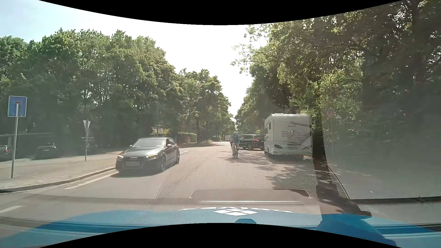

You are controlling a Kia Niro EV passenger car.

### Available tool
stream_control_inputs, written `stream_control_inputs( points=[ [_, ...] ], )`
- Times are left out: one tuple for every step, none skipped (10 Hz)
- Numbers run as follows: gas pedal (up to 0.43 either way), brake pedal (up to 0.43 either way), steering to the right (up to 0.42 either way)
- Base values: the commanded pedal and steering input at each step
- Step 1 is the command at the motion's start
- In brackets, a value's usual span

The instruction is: Follow the waypoints while adhering to traffic rules and regulations

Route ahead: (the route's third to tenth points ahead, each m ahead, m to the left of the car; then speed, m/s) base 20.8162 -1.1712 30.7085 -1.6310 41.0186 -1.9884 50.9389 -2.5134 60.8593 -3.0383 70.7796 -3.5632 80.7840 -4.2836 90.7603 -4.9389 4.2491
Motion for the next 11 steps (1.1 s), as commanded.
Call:
stream_control_inputs(
  points=[
    [0.0,0.0,-0.005],
    [0.0,0.0,-0.005],
    [0.0,0.0,-0.006],
    [0.0,0.0,-0.008],
    [0.0,0.0,-0.011],
    [0.039,0.0,-0.013],
    [0.087,0.0,-0.016],
    [0.11,0.0,-0.018],
    [0.13,0.0,-0.024],
    [0.15,0.0,-0.031],
    [0.177,0.0,-0.034]
  ],
)
